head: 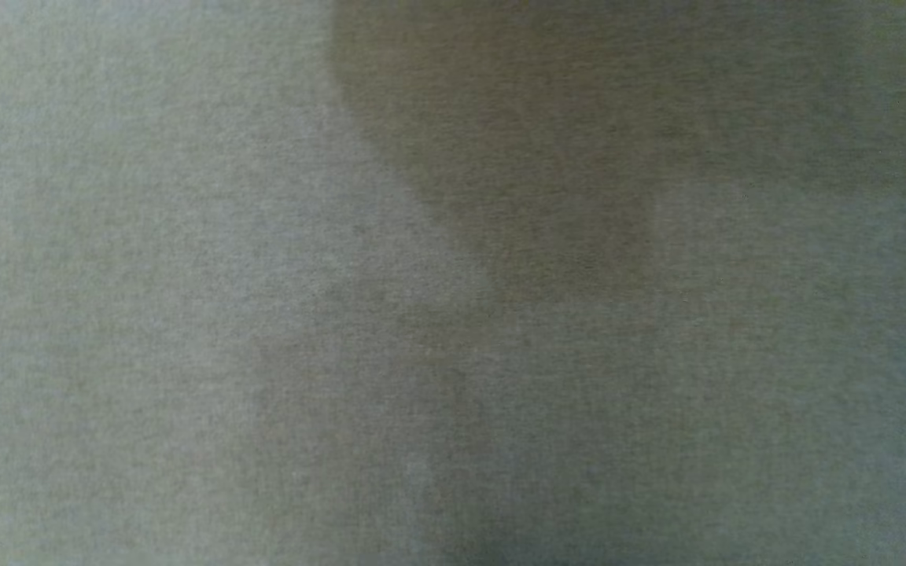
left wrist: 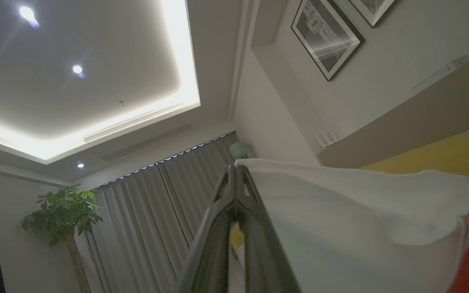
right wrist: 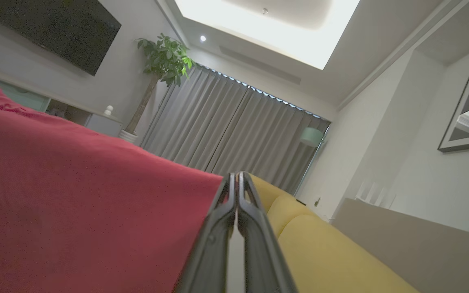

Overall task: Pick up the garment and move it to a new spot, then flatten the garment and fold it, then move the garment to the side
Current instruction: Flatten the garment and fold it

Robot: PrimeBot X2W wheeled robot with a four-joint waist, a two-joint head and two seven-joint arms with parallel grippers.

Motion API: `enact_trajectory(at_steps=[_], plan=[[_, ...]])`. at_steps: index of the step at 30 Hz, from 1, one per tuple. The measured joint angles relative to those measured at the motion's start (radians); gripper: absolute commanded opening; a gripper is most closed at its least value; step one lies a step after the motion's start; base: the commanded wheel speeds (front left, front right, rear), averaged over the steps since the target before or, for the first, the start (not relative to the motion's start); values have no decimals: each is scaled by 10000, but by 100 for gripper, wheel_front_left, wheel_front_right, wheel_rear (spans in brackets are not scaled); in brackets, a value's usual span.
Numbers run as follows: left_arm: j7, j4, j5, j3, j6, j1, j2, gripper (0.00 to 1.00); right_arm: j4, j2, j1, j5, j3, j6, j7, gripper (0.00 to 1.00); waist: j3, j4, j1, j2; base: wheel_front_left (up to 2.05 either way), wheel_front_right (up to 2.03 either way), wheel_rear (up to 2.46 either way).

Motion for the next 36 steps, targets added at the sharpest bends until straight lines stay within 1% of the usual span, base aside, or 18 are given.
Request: enact_trajectory(at_steps=[3,5,10,12,15,19,22,26,27,30,32,34,36], plan=[[-2,-221,-2,-94,0,1365,-63,0,10,-42,639,13,88,2,0,0,202,228,0,0,0,0,0],[0,-679,-69,-111,38,2536,-92,0,48,-56,1196,92,136,2,2,0,291,381,1,0,0,0,0],[0,-2265,-82,-134,426,5365,-40,0,33,-52,2949,314,-81,2,4,0,180,611,0,0,0,0,0],[0,-3005,-84,-117,617,6610,63,0,-84,-90,3865,433,-401,2,4,0,-16,640,-4,0,0,0,0],[0,-4036,-33,-123,930,8605,477,0,-441,-205,5446,458,-1018,2,4,0,-383,660,-4,0,0,0,0],[2,-5168,-109,-125,1511,11405,955,0,-1172,-190,7826,495,-2010,2,6,0,-963,652,-5,1,0,0,0],[25,-5919,-330,-339,1902,13332,1151,0,-1758,-58,9721,527,-2686,2,6,0,-1425,627,-6,1,0,0,0],[424,-6880,-656,-853,2318,15457,1189,0,-2487,174,12009,527,-3442,0,15,0,-1999,569,-6,1,0,0,0],[424,-6880,-656,-853,2318,15457,1189,0,-2487,174,12009,527,-3442,0,15,0,-1999,569,-6,1,0,0,0],[652,-7277,-853,-1231,2412,16509,1200,0,-3005,322,13490,529,-3785,0,17,0,-2330,533,-6,1,0,0,0],[752,-7415,-897,-1411,2454,16870,1221,0,-3319,437,14336,529,-3937,2,19,0,-2475,509,-6,1,0,0,0],[805,-7428,-913,-1411,2491,16965,1294,0,-3588,633,14932,529,-4107,2,19,0,-2520,471,-6,1,0,0,0],[807,-7415,-901,-1335,2487,16833,1419,0,-3745,759,15152,529,-4219,0,19,0,-2462,455,-5,1,0,0,0]])
